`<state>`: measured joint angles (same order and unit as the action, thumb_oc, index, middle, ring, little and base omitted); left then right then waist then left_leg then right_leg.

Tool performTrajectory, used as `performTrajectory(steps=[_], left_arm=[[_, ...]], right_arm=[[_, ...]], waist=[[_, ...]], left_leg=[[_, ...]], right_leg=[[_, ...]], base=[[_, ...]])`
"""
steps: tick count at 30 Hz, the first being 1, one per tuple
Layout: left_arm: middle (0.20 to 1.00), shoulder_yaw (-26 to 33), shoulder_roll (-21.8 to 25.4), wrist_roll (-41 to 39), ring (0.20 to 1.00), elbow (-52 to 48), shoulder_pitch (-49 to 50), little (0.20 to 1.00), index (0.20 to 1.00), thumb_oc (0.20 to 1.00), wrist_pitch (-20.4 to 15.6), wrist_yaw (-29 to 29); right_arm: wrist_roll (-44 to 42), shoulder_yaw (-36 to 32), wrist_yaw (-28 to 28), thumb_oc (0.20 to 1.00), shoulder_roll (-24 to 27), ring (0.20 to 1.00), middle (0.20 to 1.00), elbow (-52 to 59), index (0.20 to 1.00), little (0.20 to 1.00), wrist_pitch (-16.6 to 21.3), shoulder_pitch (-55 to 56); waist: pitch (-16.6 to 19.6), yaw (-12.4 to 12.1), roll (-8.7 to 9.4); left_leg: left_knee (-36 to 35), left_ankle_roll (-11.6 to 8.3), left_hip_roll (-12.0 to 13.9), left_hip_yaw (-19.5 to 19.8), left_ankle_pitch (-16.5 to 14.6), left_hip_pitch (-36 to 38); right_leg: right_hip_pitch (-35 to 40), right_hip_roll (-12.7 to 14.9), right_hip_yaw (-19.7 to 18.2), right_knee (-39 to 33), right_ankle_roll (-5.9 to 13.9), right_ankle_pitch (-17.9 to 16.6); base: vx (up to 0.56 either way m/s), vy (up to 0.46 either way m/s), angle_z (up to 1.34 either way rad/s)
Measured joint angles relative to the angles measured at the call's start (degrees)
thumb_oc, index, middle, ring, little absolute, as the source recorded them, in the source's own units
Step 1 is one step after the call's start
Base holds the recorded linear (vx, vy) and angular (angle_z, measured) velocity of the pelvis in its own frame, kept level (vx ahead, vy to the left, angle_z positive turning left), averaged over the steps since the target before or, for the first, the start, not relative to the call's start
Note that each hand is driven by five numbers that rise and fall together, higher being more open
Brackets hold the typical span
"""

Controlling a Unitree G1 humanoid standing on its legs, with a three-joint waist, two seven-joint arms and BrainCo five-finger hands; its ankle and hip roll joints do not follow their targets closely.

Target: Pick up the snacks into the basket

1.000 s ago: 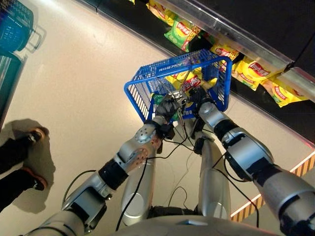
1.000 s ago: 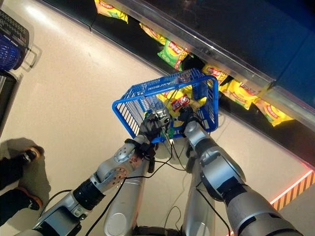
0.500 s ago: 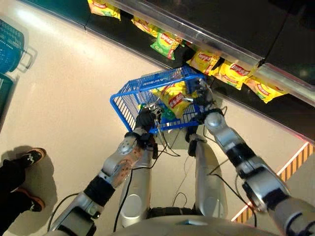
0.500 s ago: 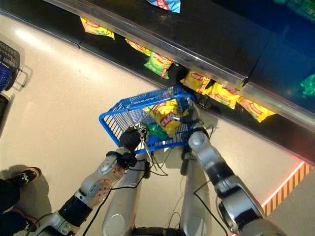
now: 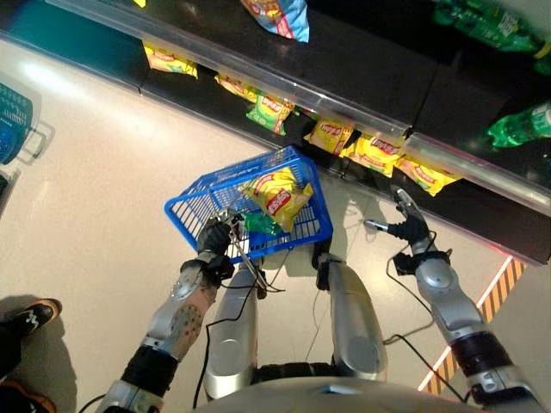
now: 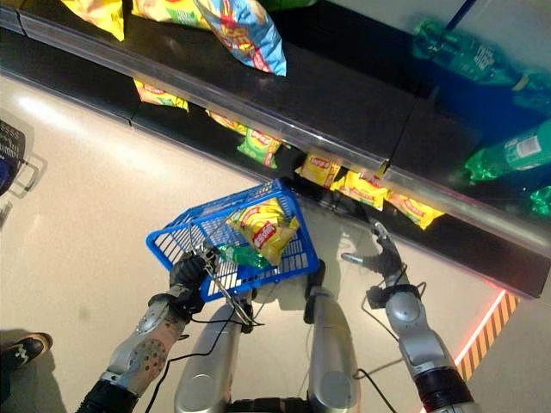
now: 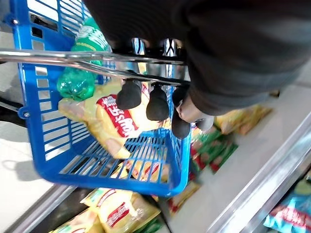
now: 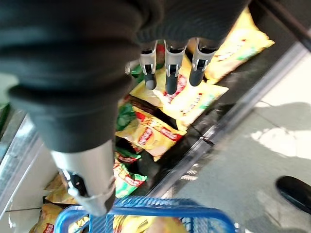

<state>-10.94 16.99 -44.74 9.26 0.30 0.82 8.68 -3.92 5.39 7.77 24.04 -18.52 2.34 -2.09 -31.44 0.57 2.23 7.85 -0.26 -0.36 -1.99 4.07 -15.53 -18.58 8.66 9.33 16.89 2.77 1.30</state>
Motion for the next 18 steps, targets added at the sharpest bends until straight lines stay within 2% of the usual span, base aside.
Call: performTrajectory(steps=[1,3,6,8,10,11,14,15,17,18], left_arm=[[0.2,2.75,-0.91,3.56,0.2,3.91,0.45,0.2,0.2,0.2,-0.05,-0.75],[0.2,7.15,-2.93,5.31,0.2,9.79,1.01,0.2,0.2,0.2,-0.03,-1.18],[0.2,10.41,-3.51,7.71,0.2,14.12,1.59,0.2,0.2,0.2,-0.12,-2.07],[0.2,12.65,-4.41,9.18,0.2,18.04,1.72,0.2,0.2,0.2,-0.29,-2.49],[0.2,12.81,-4.93,11.37,0.2,22.33,1.15,0.2,0.2,0.2,-0.36,-2.82],[0.2,12.61,-5.66,12.86,0.2,23.83,1.32,0.2,0.2,0.2,-0.2,-2.74],[0.2,12.72,-6.14,17.12,0.2,33.03,-0.54,0.2,0.2,0.2,-1.25,-3.89],[0.2,13.11,-6.82,17.76,0.2,39.65,-0.91,0.2,0.2,0.2,-1.71,-4.39],[0.2,15.07,-8.14,19.26,0.2,47.31,-2.08,0.2,0.2,0.2,-2.05,-4.46],[0.2,15.03,-8.34,19.27,0.2,48.05,-1.92,0.2,0.2,0.2,-2.01,-4.51]], right_arm=[[0.01,-1.85,-0.1,1.0,-1.36,1.0,1.0,-4.38,1.0,1.0,0.31,0.22],[-0.03,-4.68,0.36,1.0,-3.49,1.0,1.0,-10.82,1.0,1.0,-0.41,0.94],[-0.04,-7.25,1.61,1.0,-5.18,1.0,1.0,-18.05,1.0,1.0,-0.53,1.83],[-0.01,-7.98,2.44,1.0,-5.67,1.0,1.0,-23.72,1.0,1.0,-1.64,3.23],[0.0,-8.06,2.96,1.0,-5.88,1.0,1.0,-28.37,1.0,1.0,-2.56,3.45],[0.0,-7.99,3.08,1.0,-6.01,1.0,1.0,-29.21,1.0,1.0,-3.0,4.78],[0.01,-8.28,3.72,1.0,-6.6,1.0,1.0,-36.53,1.0,1.0,-3.63,3.79],[-0.03,-9.3,4.21,1.0,-7.21,1.0,1.0,-41.21,1.0,1.0,-3.48,3.41],[-0.09,-9.45,4.57,1.0,-7.52,1.0,1.0,-48.81,1.0,1.0,-4.34,2.26],[-0.09,-9.35,4.57,1.0,-7.61,1.0,1.0,-49.42,1.0,1.0,-4.55,2.73]], waist=[[0.03,0.05,0.01],[0.95,0.06,0.02],[2.41,0.03,0.13],[5.33,-0.03,-0.1],[7.7,0.06,-0.46],[10.19,0.13,-0.72],[13.29,0.13,-1.46],[16.76,0.16,-2.01],[20.34,0.12,-2.7],[21.79,0.09,-3.01]], left_leg=[[-1.62,-0.19,0.33,-0.02,-0.05,3.66],[-3.46,-0.81,0.77,0.02,-0.59,8.12],[-4.94,-1.15,1.19,-0.21,-0.31,10.25],[-6.43,-1.25,1.45,-0.38,-0.34,11.88],[-7.42,-1.26,1.52,-0.5,-0.31,13.59],[-7.91,-1.3,1.48,-0.53,-0.36,14.29],[-10.05,-1.4,1.61,-0.66,-0.37,17.99],[-11.42,-1.45,1.7,-0.82,-0.41,19.29],[-12.85,-1.53,1.6,-0.91,-0.46,21.43],[-12.88,-1.67,1.62,-0.91,-0.69,21.55]], right_leg=[[3.73,-0.49,0.21,-1.91,0.01,-0.13],[8.46,-1.07,0.52,-4.41,-0.04,-0.06],[10.63,-1.68,0.59,-6.12,0.0,-0.26],[12.65,-2.17,0.69,-8.26,-0.24,-0.99],[14.96,-2.51,0.78,-10.66,-0.07,-1.48],[16.1,-2.58,0.78,-12.05,0.04,-1.6],[20.54,-3.01,1.07,-15.86,0.21,-2.49],[22.12,-3.29,1.1,-17.93,0.3,-3.04],[24.86,-3.6,1.17,-20.92,0.41,-3.78],[24.85,-3.64,1.15,-21.24,0.42,-3.75]], base=[[0.11,-0.021,-0.06],[0.15,-0.016,-0.03],[0.07,-0.013,-0.04],[0.09,-0.021,-0.05],[0.07,-0.011,-0.04],[0.08,-0.011,-0.02],[0.07,-0.01,-0.01],[0.05,-0.003,-0.03],[0.02,0.001,-0.01],[0.06,-0.018,-0.03]])
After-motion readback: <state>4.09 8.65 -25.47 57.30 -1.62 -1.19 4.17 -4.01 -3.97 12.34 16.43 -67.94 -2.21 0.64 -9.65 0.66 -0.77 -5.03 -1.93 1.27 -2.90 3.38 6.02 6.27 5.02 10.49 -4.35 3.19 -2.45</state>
